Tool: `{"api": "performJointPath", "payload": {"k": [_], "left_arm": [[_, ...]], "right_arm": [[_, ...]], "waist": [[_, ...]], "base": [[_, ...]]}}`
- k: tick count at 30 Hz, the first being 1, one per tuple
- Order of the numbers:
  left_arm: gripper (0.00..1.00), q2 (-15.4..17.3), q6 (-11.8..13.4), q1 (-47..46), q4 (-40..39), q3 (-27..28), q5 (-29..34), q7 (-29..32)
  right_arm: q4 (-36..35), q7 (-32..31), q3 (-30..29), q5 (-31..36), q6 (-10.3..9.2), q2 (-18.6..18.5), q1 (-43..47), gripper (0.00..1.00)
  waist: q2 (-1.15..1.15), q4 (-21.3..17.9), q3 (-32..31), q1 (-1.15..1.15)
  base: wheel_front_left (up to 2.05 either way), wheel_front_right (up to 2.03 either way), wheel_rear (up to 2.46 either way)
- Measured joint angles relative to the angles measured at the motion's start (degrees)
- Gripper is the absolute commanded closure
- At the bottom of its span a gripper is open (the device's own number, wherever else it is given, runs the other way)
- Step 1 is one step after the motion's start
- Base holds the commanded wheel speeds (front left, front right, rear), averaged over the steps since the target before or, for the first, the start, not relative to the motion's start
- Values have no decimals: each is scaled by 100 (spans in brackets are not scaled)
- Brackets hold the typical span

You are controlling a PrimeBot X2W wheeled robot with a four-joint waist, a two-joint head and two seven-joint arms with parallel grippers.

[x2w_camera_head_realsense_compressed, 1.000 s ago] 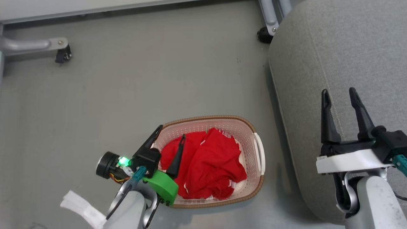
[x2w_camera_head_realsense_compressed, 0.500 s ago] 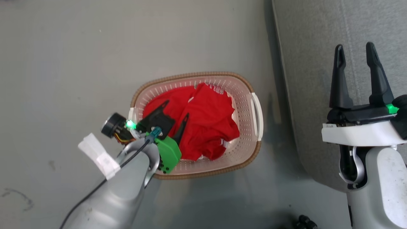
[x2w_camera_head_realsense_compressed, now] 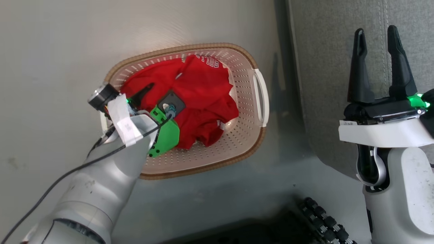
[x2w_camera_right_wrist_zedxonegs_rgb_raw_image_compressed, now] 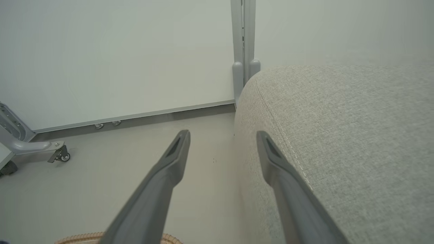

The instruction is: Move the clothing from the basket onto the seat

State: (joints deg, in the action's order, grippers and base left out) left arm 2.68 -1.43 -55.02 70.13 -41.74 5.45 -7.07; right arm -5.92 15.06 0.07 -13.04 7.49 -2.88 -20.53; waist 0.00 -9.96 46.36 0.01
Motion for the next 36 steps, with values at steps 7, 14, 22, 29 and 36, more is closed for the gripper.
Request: {"api": "performJointPath", "payload": {"k": [7, 14, 22, 29, 36], "left_arm": [[0, 125, 129, -308, 261, -399, 334, 648], [0, 276, 281, -484, 308, -783, 665, 990], [0, 517, 302, -585, 341, -955, 768, 1230], [72, 690, 265, -591, 346, -966, 635, 1181], [100, 725, 129, -605, 355, -1001, 542, 1129]], "right_arm": [[32, 0, 74, -297, 0, 0, -96, 0], [42, 0, 164, -424, 0, 1, -201, 0], [67, 0, 202, -606, 0, 0, -222, 0], [43, 0, 221, -732, 0, 2, -265, 0], [55, 0, 212, -691, 0, 1, -306, 0]], "waist": [[0, -338, 380, 0], [0, -524, 624, 0], [0, -653, 826, -1], [0, -723, 962, -1], [0, -673, 992, -1]], "base": [[0, 0, 0], [0, 0, 0], [0, 0, 0], [0, 0, 0], [0, 0, 0]]}}
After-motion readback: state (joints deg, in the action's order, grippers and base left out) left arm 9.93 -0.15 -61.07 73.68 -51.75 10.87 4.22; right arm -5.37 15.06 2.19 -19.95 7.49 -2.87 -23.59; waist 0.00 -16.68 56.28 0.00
